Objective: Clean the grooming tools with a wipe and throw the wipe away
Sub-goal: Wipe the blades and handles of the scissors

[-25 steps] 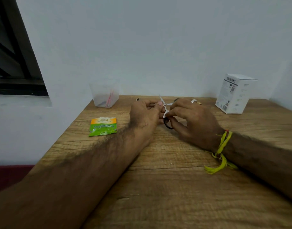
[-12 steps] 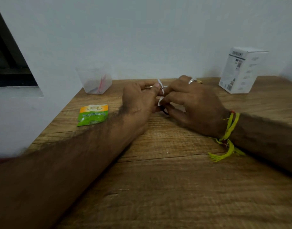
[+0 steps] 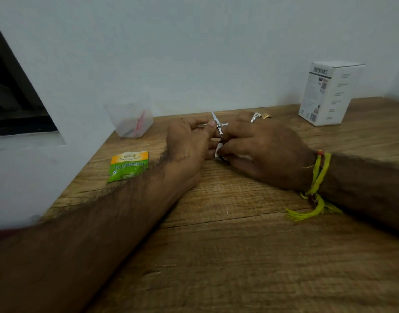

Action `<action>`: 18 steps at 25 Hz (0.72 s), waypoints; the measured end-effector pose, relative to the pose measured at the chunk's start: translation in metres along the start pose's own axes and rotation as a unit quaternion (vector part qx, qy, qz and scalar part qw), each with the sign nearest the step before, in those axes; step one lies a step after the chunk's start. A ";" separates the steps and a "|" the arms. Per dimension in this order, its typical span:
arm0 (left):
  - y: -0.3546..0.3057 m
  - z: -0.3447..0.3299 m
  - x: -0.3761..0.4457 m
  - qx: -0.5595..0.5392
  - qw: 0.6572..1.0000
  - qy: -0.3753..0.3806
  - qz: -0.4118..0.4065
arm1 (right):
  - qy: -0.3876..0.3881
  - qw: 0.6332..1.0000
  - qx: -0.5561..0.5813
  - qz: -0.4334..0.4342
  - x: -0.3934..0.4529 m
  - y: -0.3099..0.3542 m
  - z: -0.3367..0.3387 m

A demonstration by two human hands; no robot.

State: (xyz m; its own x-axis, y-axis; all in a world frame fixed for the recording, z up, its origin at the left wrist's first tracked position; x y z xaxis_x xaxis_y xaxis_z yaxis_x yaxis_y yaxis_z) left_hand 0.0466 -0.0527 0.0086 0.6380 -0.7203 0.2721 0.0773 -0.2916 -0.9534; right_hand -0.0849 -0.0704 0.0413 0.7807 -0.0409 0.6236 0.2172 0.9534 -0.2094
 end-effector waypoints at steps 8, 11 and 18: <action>0.003 -0.002 0.002 -0.006 1.000 0.013 -0.007 | 0.030 0.999 0.007 0.039 -0.004 0.004 0.004; 0.003 -0.001 0.003 -0.006 1.000 0.014 -0.004 | 0.037 0.998 0.018 0.057 -0.006 0.002 0.005; 0.003 0.000 0.006 -0.010 1.000 0.014 -0.007 | 0.047 0.995 0.002 0.087 -0.007 -0.004 0.009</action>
State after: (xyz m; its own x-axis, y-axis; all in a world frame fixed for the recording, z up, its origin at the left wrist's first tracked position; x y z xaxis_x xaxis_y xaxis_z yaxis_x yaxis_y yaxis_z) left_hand 0.0508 -0.0575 0.0072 0.6150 -0.7339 0.2885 0.0700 -0.3136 -0.9470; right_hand -0.0967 -0.0711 0.0449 0.8574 0.0984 0.5052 0.0706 0.9498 -0.3048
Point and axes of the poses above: each hand's wrist, its own x-axis towards the middle knuckle, its own z-axis out of the back of the hand, y = z × x, the point moved 7 cm from there along x, towards the middle knuckle, and after that the axes turned 8 degrees about -z, right-handed, at the moved point
